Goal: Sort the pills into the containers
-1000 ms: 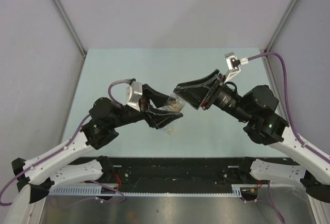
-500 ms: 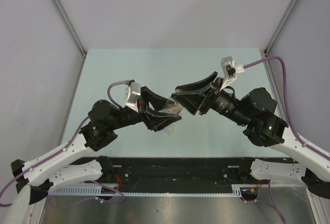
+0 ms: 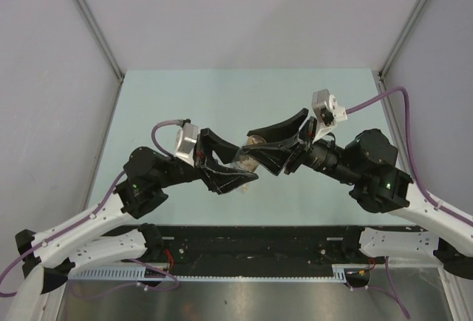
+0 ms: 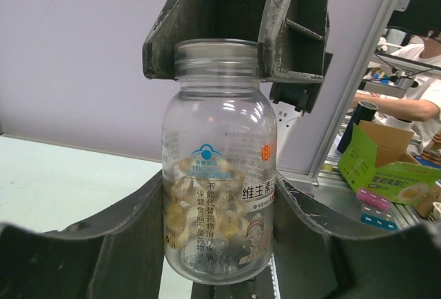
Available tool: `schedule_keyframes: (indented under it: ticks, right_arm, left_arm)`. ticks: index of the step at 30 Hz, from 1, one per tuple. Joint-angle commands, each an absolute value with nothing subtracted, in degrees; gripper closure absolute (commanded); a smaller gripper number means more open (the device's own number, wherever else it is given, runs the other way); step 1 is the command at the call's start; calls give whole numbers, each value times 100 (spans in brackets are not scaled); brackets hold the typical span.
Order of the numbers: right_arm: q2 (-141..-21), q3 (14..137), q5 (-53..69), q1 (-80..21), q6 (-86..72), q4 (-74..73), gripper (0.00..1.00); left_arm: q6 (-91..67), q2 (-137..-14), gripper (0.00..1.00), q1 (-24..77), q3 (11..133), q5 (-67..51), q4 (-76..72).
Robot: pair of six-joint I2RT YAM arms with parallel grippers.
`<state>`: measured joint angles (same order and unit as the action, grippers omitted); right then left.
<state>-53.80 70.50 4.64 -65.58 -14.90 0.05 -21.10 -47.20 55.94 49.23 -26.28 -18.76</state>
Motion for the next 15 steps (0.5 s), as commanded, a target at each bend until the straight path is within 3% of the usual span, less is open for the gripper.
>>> schedule_keyframes:
  ticks: [1,5,15]
  right_arm:
    - [-5581,7022,1503,-6952,-1002,-695,100]
    - [-5625,7022,1214,-7031,-1081,-685,100]
    - [-5879,7092,-859,-7066,-1503,-1072,100]
  left_arm:
    - [-2347,-4667,100,5537,5019,-2171,-2751]
    - [-2303,-4614,100,5546,4957,-2075,-2751]
    - [-1636,-4579,100,5537,4799,-1504,-2751]
